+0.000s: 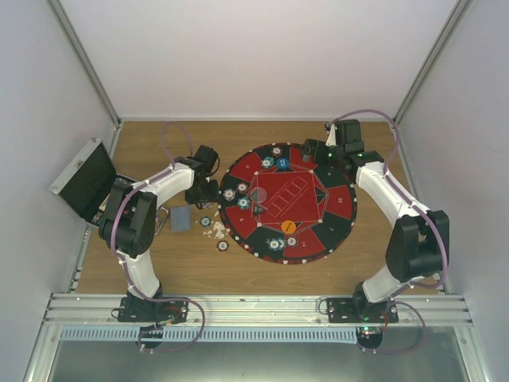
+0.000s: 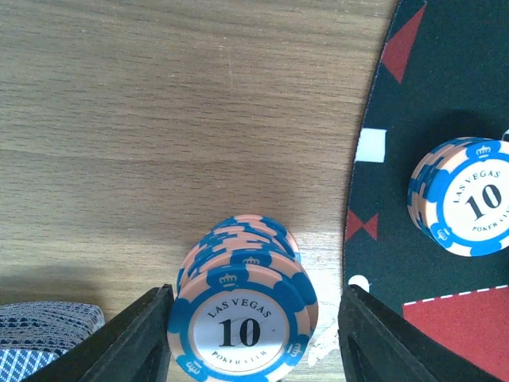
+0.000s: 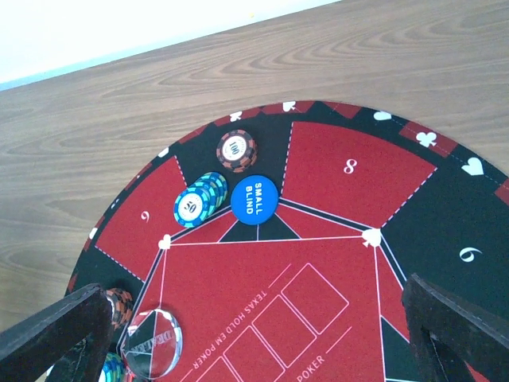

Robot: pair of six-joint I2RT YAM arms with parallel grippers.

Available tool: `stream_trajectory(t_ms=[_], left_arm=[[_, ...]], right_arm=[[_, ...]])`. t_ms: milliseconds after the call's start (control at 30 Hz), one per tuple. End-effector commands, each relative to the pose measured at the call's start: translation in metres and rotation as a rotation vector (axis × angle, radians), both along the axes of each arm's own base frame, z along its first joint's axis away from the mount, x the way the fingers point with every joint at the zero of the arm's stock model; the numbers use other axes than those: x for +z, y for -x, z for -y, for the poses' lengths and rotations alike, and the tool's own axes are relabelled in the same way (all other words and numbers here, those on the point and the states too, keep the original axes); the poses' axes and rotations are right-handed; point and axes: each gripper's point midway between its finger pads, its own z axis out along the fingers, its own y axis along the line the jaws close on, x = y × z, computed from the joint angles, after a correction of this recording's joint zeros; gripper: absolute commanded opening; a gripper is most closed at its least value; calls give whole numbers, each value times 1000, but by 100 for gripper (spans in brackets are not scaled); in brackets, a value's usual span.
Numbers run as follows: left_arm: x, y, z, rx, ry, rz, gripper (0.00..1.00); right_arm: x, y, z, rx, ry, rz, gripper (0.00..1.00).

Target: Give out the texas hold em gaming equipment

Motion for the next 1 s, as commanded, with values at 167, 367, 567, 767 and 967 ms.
stream_trajectory(t_ms=[167, 367, 567, 767, 967], left_arm=[[-13, -1, -5, 7, -19, -11, 54], [-14, -1, -8, 6, -37, -16, 54], [-12, -1, -8, 8, -37, -14, 47], [-1, -2, -8, 2, -33, 3, 40], [24, -6, -6, -15, -29, 33, 39]], right_arm=[[4, -5, -6, 22, 11, 9, 100], [2, -8, -7, 26, 11, 6, 100], [1, -11, -9, 33, 12, 2, 100], [1, -13, -9, 37, 15, 3, 100], [2, -15, -9, 38, 18, 7, 100]])
